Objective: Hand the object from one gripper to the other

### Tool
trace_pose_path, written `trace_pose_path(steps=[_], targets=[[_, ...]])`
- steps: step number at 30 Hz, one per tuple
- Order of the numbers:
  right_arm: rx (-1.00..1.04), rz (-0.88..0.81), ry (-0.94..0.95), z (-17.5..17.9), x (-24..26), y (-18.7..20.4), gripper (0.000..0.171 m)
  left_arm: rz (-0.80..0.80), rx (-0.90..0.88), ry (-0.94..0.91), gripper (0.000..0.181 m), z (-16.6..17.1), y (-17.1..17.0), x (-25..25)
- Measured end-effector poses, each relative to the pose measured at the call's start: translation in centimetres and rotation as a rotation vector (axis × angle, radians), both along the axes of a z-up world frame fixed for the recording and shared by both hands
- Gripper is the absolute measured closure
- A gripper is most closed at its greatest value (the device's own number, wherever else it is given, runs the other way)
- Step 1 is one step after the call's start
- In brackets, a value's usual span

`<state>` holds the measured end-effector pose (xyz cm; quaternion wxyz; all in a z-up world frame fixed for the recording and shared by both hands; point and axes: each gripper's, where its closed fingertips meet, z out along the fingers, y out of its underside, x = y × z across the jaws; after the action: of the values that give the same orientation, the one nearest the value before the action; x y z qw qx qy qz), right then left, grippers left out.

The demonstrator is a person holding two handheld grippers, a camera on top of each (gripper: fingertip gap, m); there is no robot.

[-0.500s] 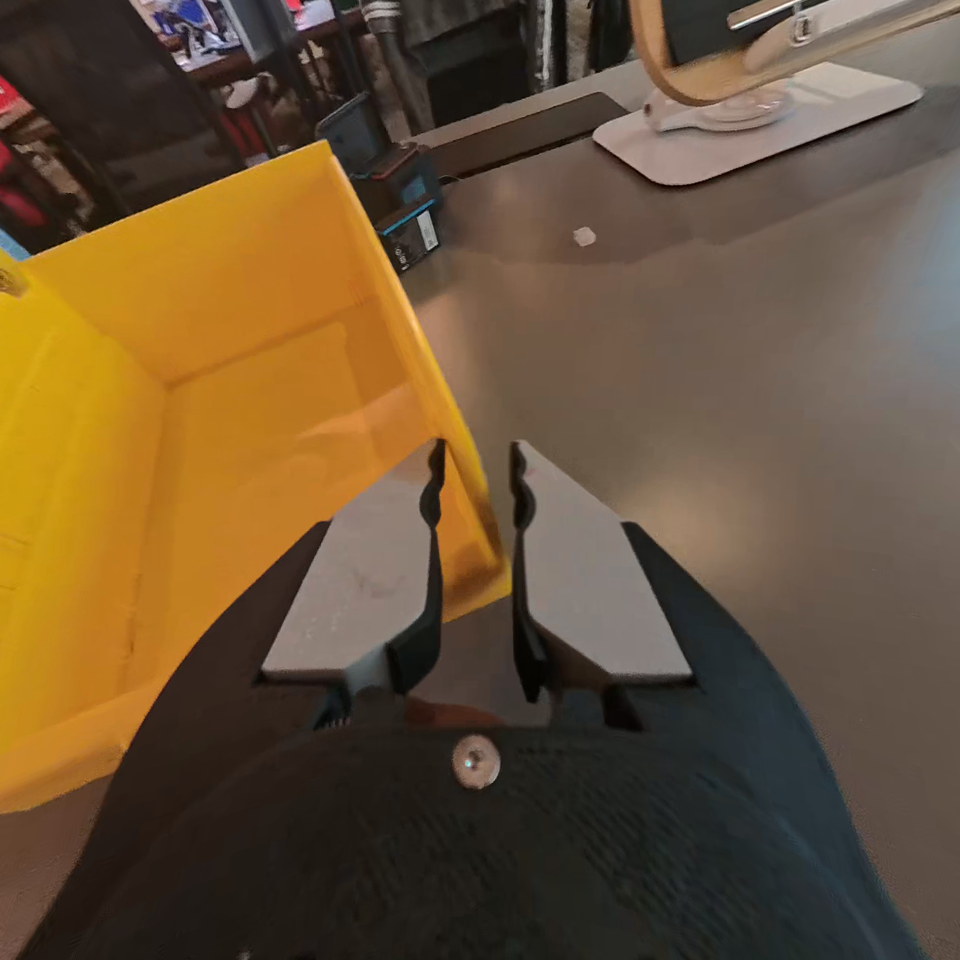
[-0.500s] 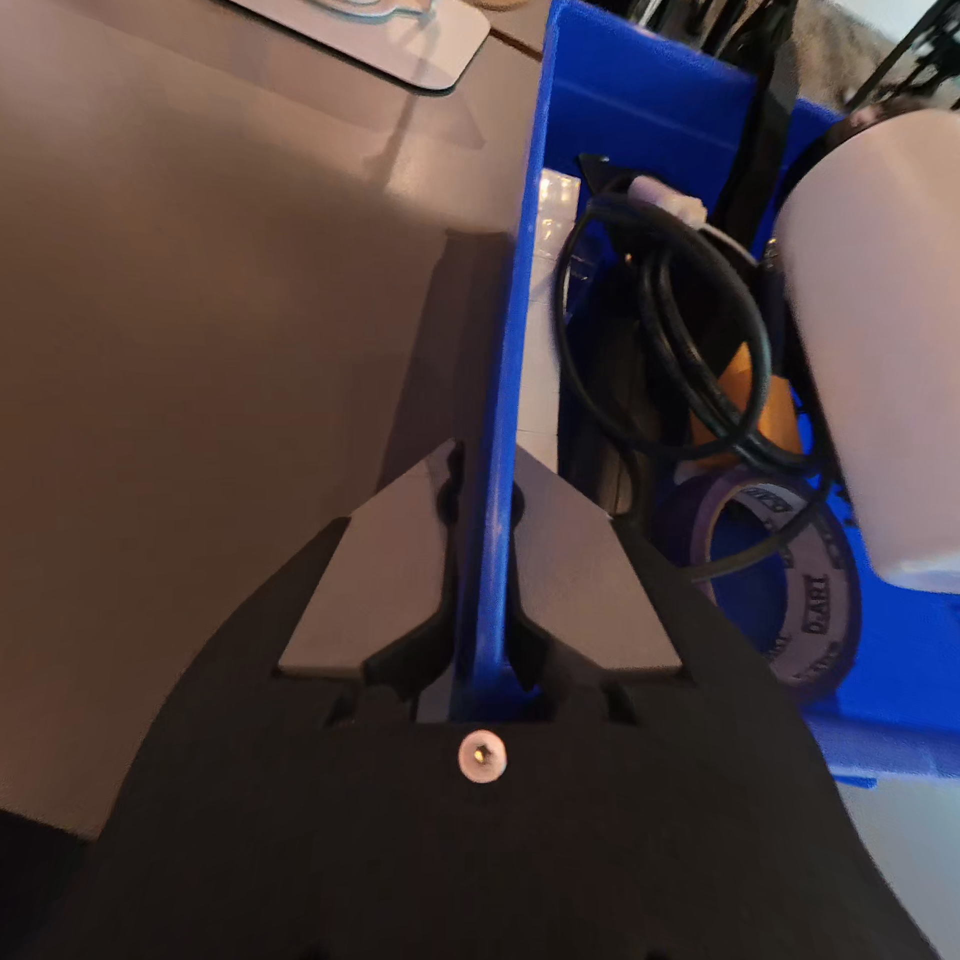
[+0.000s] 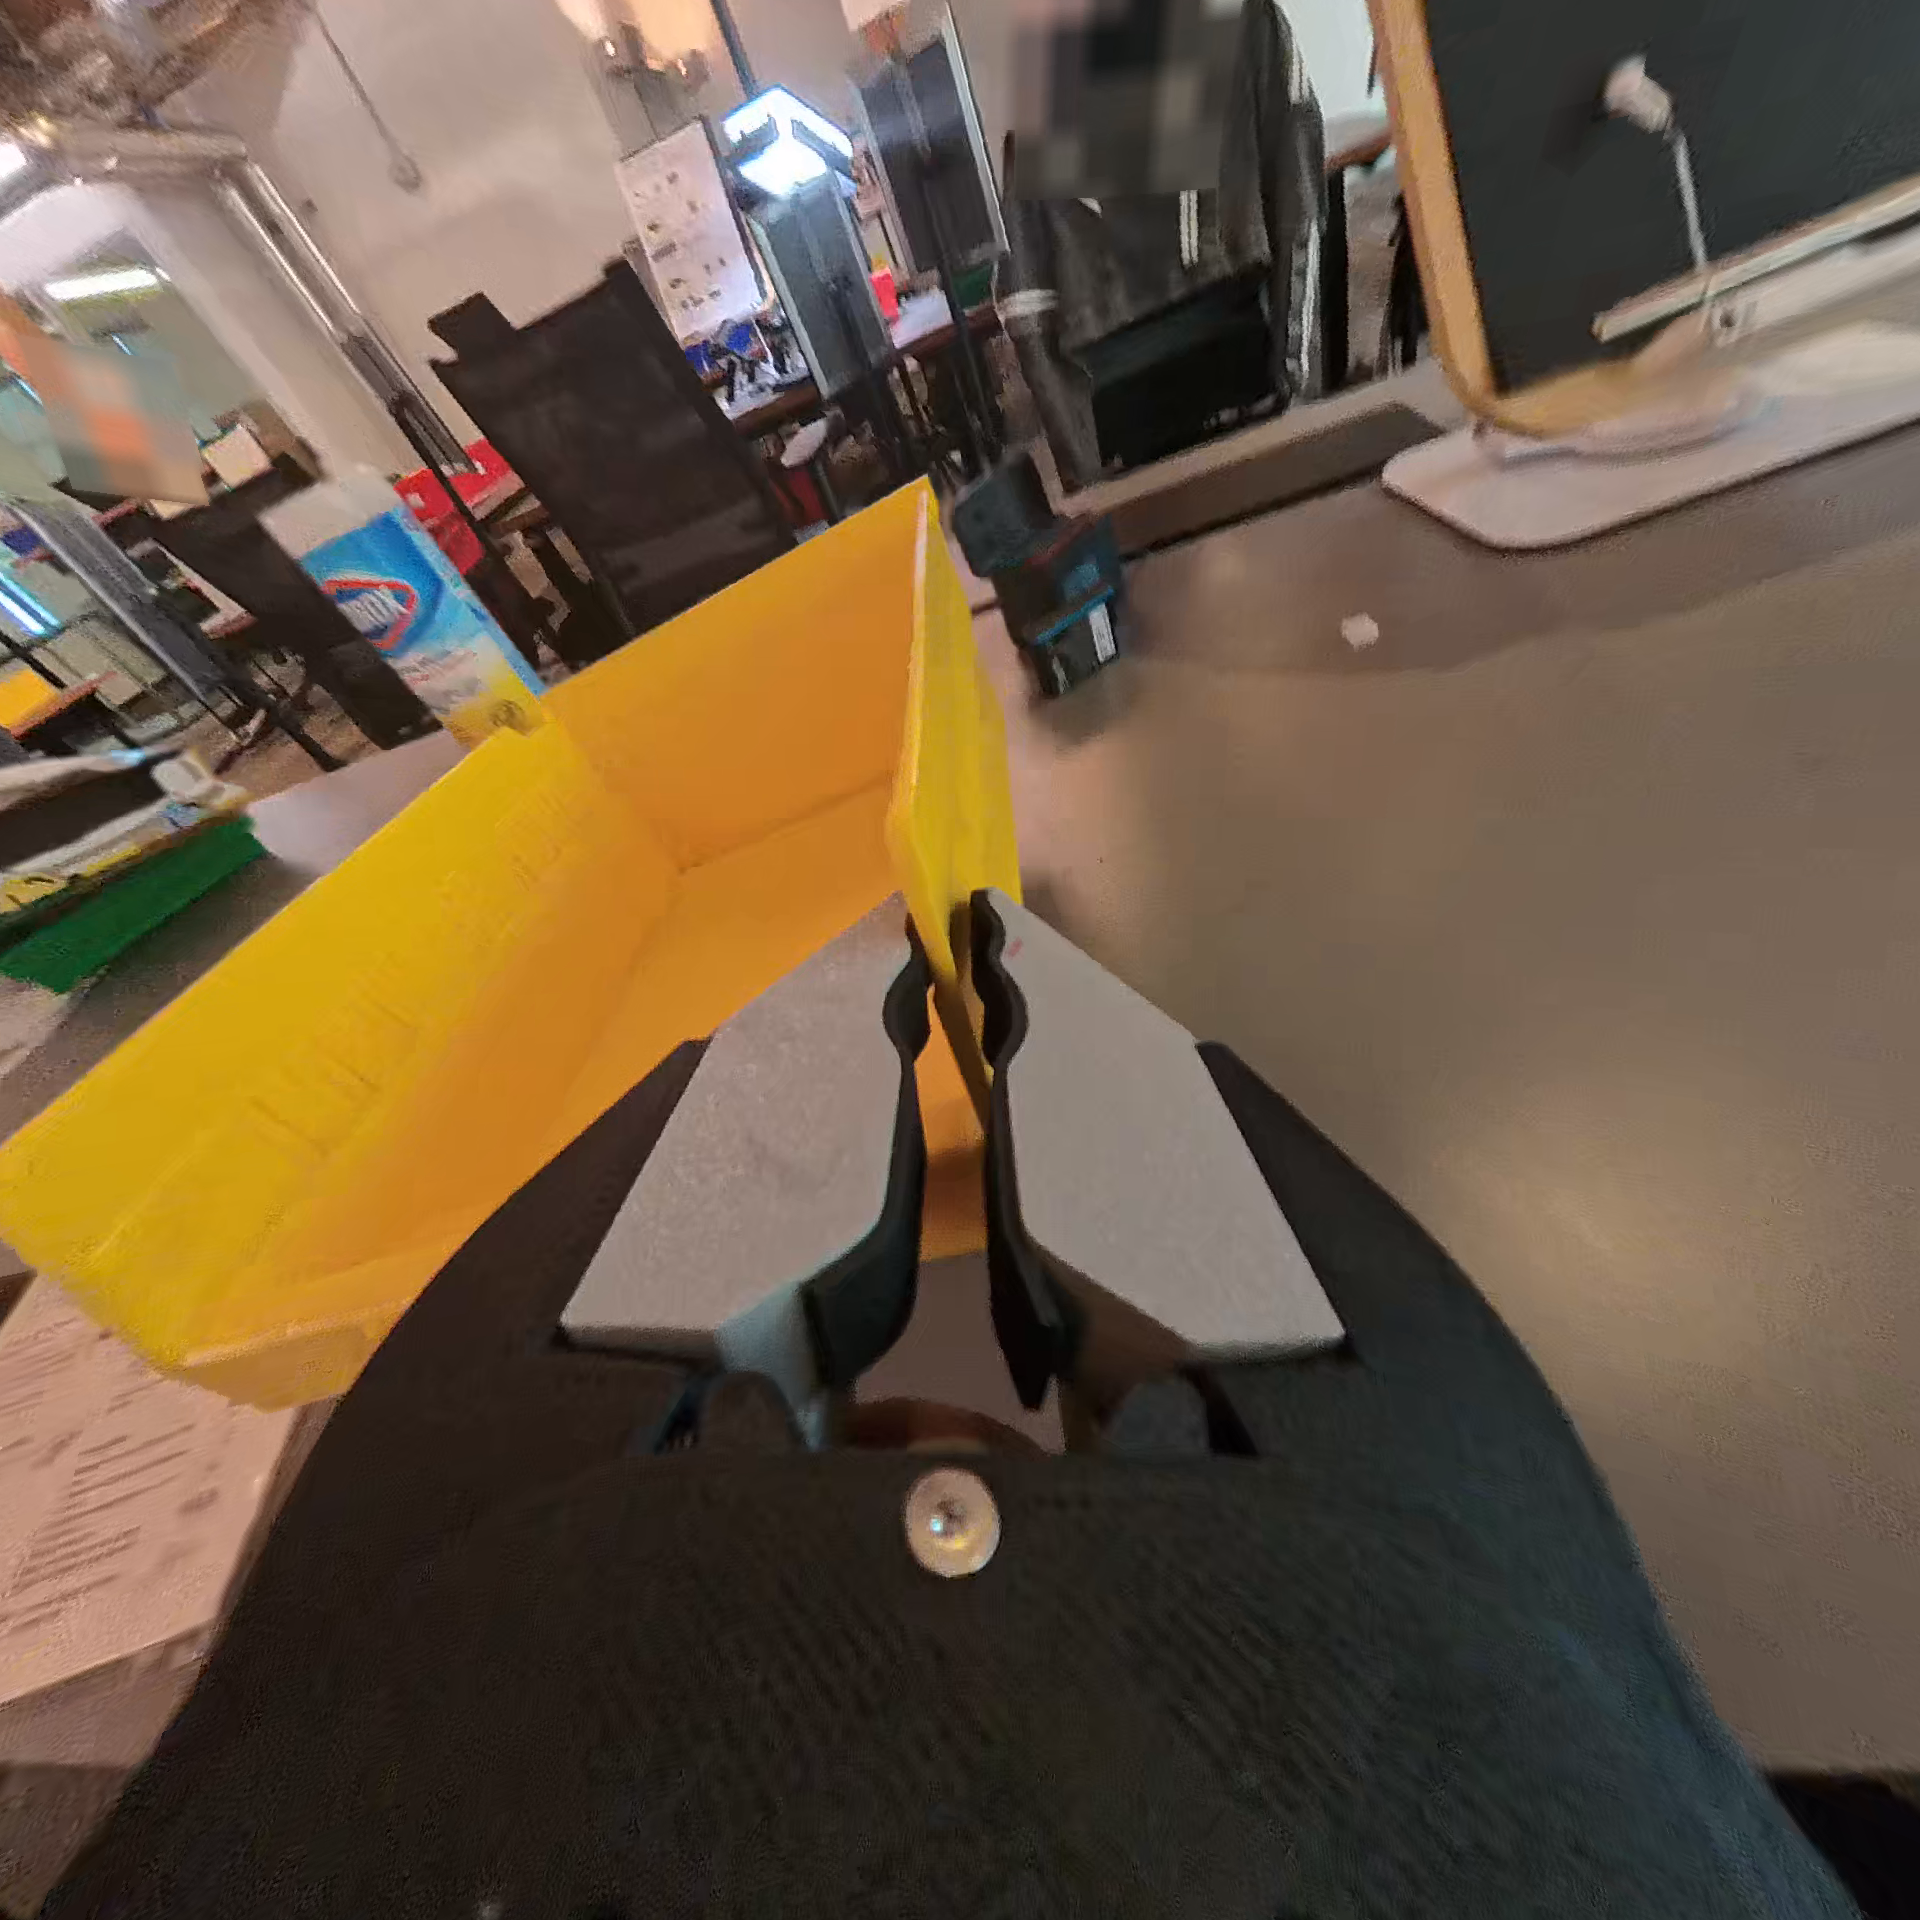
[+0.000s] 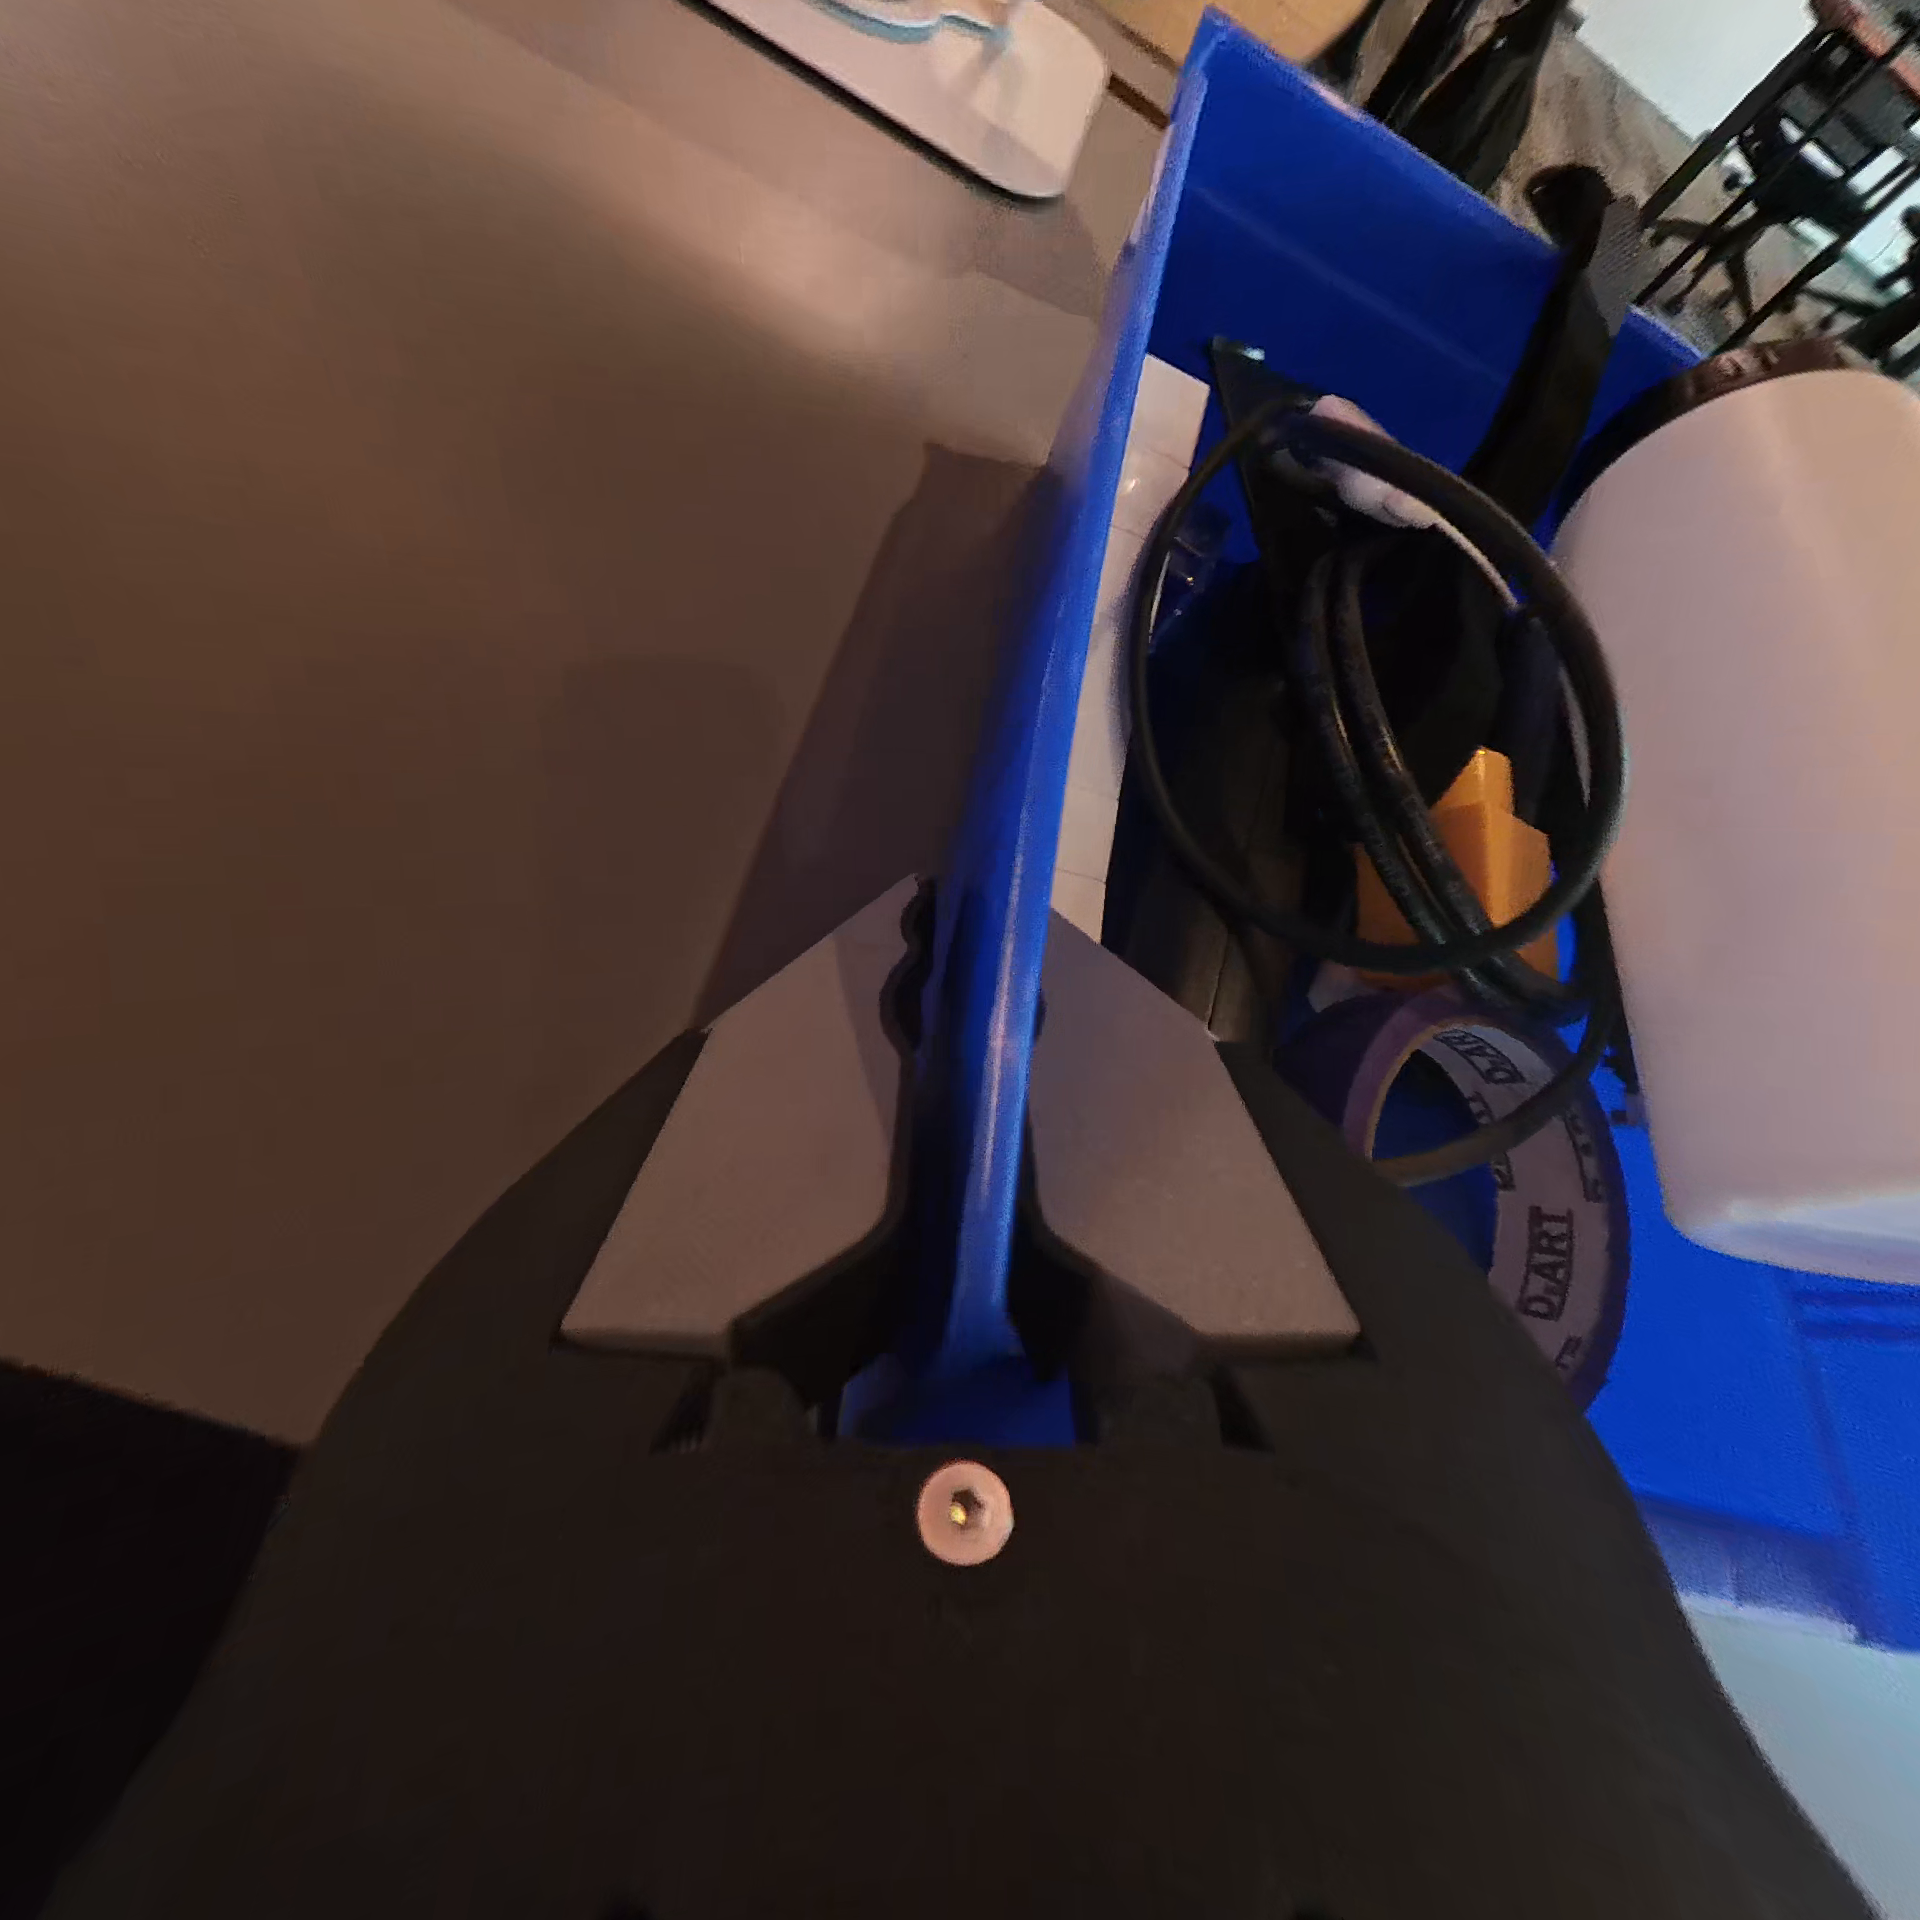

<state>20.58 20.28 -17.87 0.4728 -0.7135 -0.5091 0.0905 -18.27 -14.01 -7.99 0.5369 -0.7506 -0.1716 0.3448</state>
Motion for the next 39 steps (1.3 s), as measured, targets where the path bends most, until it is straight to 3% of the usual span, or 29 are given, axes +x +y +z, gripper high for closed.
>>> trace_pose_path(steps=[8,14,15,17,18,20,23,27,29,31,34,35,37,39], targets=[[-0.074,0.023,0.003,0.0,-13.1,-14.2,0.16,-0.006,0.134,0.119,0.18,7.6,-5.3,4.0],[-0.174,0.131,0.017,-0.1,-27.8,-28.3,0.136,0.008,0.221,0.156,0.18,9.9,-9.8,4.3],[-0.185,0.175,0.034,0.0,-30.3,-31.0,0.123,0.023,0.226,0.162,0.18,10.3,-10.6,4.3],[-0.059,0.233,0.105,2.2,-34.2,-34.1,0.124,0.042,0.227,0.197,0.18,10.9,-12.0,4.5],[-0.017,0.271,0.14,3.4,-35.7,-35.6,0.111,0.047,0.228,0.215,0.18,11.2,-12.6,4.5],[-0.059,0.327,0.204,5.1,-37.4,-38.4,0.13,0.058,0.244,0.234,0.179,11.7,-13.2,4.7],[-0.076,0.433,0.217,7.0,-36.8,-41.2,0.121,0.068,0.225,0.266,0.18,12.3,-13.3,5.7],[-0.109,0.557,0.351,11.3,-30.6,-40.2,0.124,-0.006,0.245,0.3,0.18,13.8,-12.0,8.7],[-0.058,0.583,0.359,12.9,-26.5,-37.4,0.125,-0.072,0.257,0.314,0.18,14.5,-10.5,11.1],[0.025,0.575,0.337,13.7,-22.3,-33.1,0.119,-0.168,0.251,0.315,0.18,14.7,-7.9,14.1],[0.108,0.533,0.271,13.6,-15.1,-26.0,0.127,-0.372,0.223,0.273,0.18,13.4,-2.2,19.6],[0.125,0.496,0.266,13.8,-12.7,-23.4,0.124,-0.444,0.218,0.241,0.18,12.6,0.0,21.5],[0.16,0.396,0.288,14.6,-8.0,-17.7,0.145,-0.563,0.184,0.175,0.179,10.3,4.4,25.2],[0.184,0.336,0.269,15.2,-4.2,-13.1,0.138,-0.63,0.112,0.133,0.177,7.4,8.7,28.4]])
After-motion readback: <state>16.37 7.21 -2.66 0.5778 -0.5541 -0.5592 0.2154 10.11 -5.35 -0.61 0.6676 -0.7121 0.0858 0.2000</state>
